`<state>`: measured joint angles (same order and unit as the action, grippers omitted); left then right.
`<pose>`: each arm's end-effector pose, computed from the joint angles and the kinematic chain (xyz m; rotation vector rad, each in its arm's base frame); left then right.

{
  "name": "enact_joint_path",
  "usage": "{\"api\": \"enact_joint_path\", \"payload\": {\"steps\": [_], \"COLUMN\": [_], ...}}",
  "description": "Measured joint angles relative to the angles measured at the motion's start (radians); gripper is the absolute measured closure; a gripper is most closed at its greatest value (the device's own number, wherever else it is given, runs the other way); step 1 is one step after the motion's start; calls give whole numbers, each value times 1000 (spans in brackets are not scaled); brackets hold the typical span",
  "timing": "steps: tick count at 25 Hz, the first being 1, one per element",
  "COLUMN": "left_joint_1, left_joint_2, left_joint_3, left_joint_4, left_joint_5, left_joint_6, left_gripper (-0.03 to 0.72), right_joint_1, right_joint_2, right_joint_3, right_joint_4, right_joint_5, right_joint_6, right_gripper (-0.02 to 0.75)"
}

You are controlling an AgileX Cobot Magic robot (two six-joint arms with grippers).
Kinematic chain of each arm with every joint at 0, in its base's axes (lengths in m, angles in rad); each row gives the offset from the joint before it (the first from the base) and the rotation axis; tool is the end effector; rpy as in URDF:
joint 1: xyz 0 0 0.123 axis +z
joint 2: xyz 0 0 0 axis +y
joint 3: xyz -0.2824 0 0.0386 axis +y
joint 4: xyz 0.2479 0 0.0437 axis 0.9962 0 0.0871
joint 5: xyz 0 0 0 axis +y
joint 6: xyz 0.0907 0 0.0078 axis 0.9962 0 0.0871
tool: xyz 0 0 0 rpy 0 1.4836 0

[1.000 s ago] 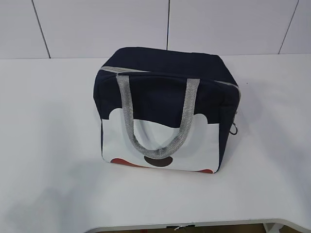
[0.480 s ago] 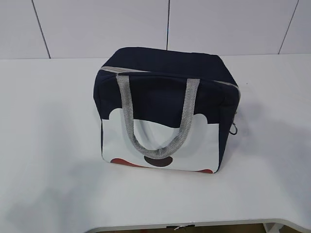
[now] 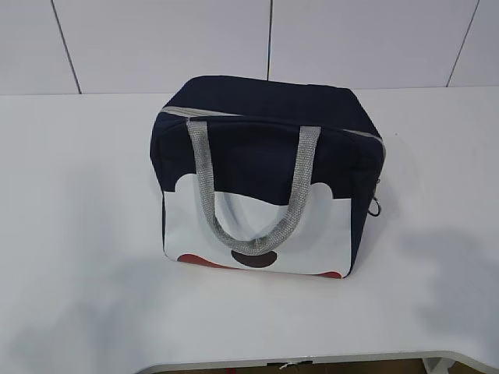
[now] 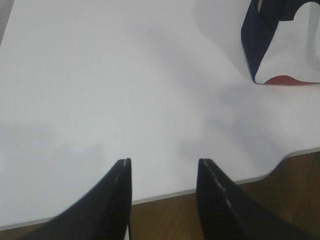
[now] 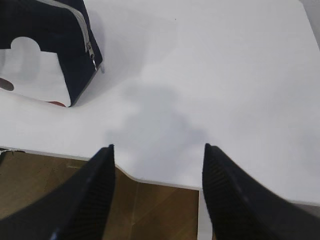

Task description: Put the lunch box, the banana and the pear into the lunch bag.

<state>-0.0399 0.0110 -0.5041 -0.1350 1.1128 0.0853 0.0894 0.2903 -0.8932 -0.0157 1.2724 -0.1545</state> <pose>-0.0068 -0.0107 0.2748 0.1412 2.0935 -0.1358 -0.0040 -0.0017 0.3672 -0.2583 2.1380 -0.0566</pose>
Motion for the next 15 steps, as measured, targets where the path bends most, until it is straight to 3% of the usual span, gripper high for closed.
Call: {"api": "enact_joint_path", "payload": {"steps": [15], "left_joint_1": [0], "left_joint_2": [0], "left_joint_3": [0], "left_joint_4": [0], "left_joint_5": [0], "left_joint_6": [0], "left_gripper": [383], "right_joint_1": [0], "right_joint_2": [-208], "right_joint_3": [346], "right_joint_4": [0], "right_joint_5": [-122], "right_joint_6": [42], "right_gripper": [275]}}
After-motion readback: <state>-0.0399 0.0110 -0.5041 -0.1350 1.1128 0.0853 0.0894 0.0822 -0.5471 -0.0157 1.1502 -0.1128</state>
